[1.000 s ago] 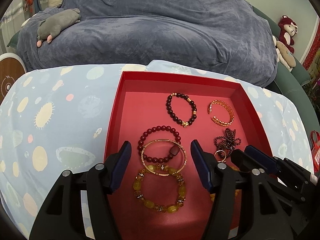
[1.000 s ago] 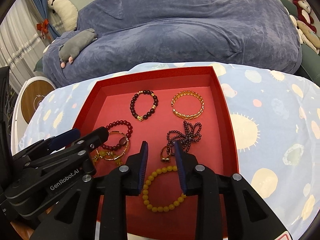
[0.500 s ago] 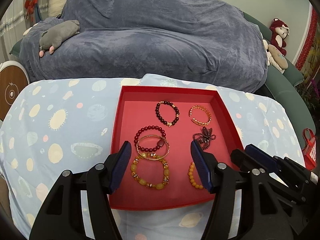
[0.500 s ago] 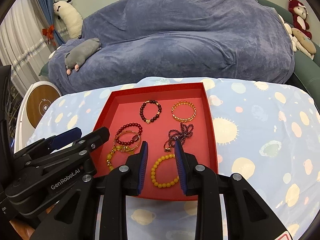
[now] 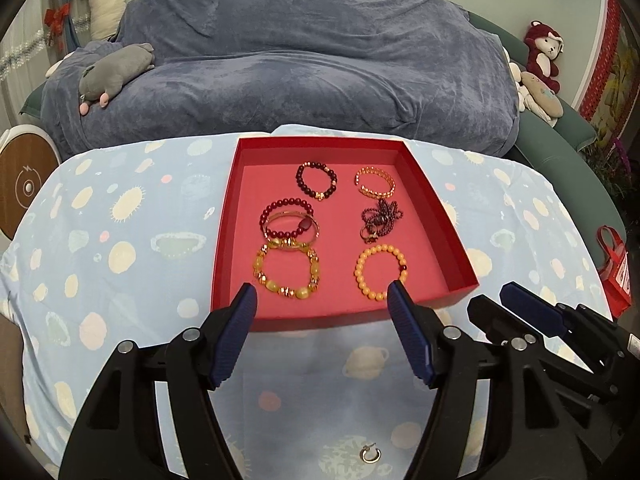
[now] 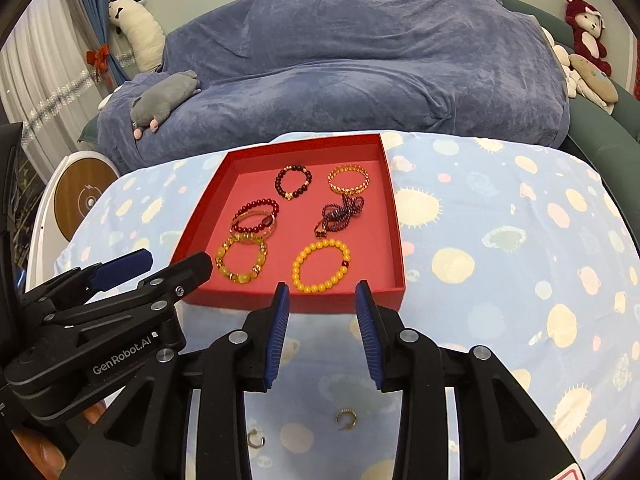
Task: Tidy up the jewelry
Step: 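Withdraw both tools and move right tool toward a gold hoop earring, then close right tool on gold hoop earring while left tool grips the other hoop earring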
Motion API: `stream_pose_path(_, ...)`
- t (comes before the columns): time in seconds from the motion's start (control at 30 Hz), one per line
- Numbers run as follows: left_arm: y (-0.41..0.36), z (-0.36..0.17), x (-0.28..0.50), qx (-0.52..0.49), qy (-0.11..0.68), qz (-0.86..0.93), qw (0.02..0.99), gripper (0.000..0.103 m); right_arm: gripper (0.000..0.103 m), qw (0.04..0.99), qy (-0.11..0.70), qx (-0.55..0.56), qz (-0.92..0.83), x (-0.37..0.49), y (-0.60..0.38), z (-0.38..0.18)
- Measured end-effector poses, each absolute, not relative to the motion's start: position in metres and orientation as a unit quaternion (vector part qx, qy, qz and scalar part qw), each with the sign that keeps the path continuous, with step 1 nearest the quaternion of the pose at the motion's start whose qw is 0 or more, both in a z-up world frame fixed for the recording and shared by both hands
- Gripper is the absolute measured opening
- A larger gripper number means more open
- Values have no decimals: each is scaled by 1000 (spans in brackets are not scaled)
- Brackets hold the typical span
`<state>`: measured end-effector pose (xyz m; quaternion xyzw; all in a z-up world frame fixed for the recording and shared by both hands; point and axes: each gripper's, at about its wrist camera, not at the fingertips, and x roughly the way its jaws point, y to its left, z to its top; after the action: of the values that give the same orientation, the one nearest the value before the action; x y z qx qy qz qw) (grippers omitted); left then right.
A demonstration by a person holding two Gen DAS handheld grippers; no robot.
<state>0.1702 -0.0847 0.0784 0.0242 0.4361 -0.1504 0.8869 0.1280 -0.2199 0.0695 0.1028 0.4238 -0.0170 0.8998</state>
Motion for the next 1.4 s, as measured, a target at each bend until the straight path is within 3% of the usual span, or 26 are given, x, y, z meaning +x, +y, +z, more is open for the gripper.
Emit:
stream_pose_path(0.07, -83, 71, 160, 23, 444, -152, 883, 68, 40, 897, 430, 106, -20, 117, -221, 63)
stream_pose_path(0.83, -47, 4, 90, 30, 504, -121, 855, 68, 40, 859, 500, 105, -42, 83, -212, -15)
stream_pose_path(0.97, -46, 3, 87, 32, 506, -120, 854, 68, 36, 857, 503, 104, -43, 84, -213, -19)
stream_pose_path(1.23, -51, 4, 82, 35, 504, -133, 852, 70, 16, 859, 503, 81, -43, 84, -209, -23)
stream_pose_path(1.4, -61, 4, 77, 42, 504, -146, 850, 71, 16, 859, 504, 82, -42, 80, -211, -22)
